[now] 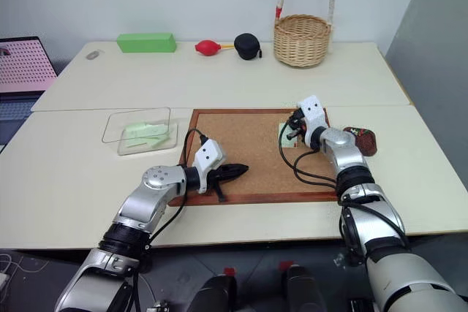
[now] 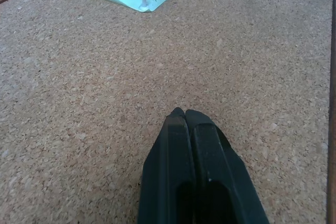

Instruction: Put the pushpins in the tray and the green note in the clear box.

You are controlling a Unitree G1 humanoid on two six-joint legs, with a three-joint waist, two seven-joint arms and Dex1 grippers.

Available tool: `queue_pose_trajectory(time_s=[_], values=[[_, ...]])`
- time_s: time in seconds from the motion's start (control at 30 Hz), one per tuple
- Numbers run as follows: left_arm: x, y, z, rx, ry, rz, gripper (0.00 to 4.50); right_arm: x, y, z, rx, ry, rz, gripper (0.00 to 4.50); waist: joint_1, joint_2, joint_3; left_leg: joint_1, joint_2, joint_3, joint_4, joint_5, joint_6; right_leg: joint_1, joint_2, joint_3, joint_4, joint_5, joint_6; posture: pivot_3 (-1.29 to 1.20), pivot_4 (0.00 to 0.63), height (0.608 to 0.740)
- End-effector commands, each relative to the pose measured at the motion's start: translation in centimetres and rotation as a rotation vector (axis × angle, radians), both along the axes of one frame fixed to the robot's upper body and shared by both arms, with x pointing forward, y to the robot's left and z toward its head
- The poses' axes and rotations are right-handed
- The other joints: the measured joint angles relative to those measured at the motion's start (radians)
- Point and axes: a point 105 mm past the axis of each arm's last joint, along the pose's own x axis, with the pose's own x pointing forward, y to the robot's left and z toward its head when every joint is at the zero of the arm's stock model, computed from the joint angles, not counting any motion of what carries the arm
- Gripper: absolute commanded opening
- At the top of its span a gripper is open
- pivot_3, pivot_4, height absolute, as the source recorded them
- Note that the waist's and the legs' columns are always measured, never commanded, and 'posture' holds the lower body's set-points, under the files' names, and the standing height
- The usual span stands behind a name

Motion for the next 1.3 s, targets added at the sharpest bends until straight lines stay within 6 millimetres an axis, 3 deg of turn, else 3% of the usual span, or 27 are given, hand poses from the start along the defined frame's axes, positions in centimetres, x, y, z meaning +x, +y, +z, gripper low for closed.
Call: queue_pose_trajectory(time_s=[0.03, 0.23, 0.37, 0.6, 0.87, 0.9, 1.13, 1.3], values=[[-0.9, 0.8, -3.3, 0.100, 0.101, 0.010, 0.00, -0.1, -1.0, 2.0, 0.022, -0.068, -0.025, 0.03, 0.000, 0.000, 0.000, 0.000, 0.000, 0.000, 0.000, 0.000, 0.000, 0.000, 0.000, 0.000, 0.000, 0.000, 0.000, 0.00, 0.150, 0.740], [-1.0, 0.8, -3.4, 0.104, 0.101, 0.007, 0.00, -0.6, -2.9, 3.3, 0.025, -0.102, -0.069, 0.03, 0.000, 0.001, -0.001, 0.001, 0.000, 0.000, 0.000, 0.000, 0.000, 0.001, 0.000, 0.000, 0.000, 0.000, 0.000, 0.00, 0.150, 0.740], [-1.0, 0.8, -3.3, 0.102, 0.095, 0.006, 0.00, -1.5, -7.8, 3.7, -0.051, -0.133, -0.197, 0.03, 0.004, 0.001, -0.001, 0.001, 0.000, 0.000, 0.000, 0.000, 0.000, 0.001, 0.000, 0.000, 0.000, 0.000, 0.000, 0.00, 0.150, 0.740], [-0.8, 0.9, -3.2, 0.110, 0.082, 0.001, 0.00, -3.2, -14.3, 1.9, -0.258, -0.107, -0.391, 0.03, 0.004, 0.003, -0.002, 0.001, 0.000, 0.002, -0.001, 0.000, 0.001, 0.001, 0.000, 0.001, -0.002, 0.000, 0.000, 0.00, 0.150, 0.740], [-0.6, 0.7, -3.3, 0.120, 0.073, -0.016, 0.00, -3.7, -16.4, 0.4, -0.375, -0.062, -0.431, 0.03, 0.002, 0.004, -0.003, 0.002, 0.000, 0.004, 0.000, 0.000, 0.001, 0.001, 0.000, 0.003, -0.001, 0.000, 0.000, 0.00, 0.150, 0.740], [-0.6, 0.7, -3.3, 0.120, 0.072, -0.017, 0.00, -3.7, -16.4, 0.2, -0.375, -0.051, -0.430, 0.36, 0.002, 0.004, -0.003, 0.002, 0.000, 0.004, 0.000, 0.000, 0.001, 0.001, 0.000, 0.003, -0.002, 0.000, 0.000, 0.00, 0.150, 0.740], [-0.6, 0.9, -3.4, 0.127, 0.069, -0.017, 0.00, -3.6, -16.4, -0.6, -0.382, -0.008, -0.417, 1.55, 0.002, 0.005, -0.003, 0.002, 0.000, 0.004, 0.000, 0.000, 0.001, 0.001, 0.000, 0.003, -0.002, 0.000, 0.000, 0.00, 0.150, 0.740], [-0.6, 1.0, -3.5, 0.132, 0.067, -0.015, 0.00, -3.5, -16.5, 0.4, -0.363, -0.035, -0.424, 2.65, 0.002, 0.005, -0.003, 0.002, 0.000, 0.004, 0.000, 0.000, 0.001, 0.001, 0.000, 0.003, -0.002, 0.000, 0.000, 0.00, 0.150, 0.740]])
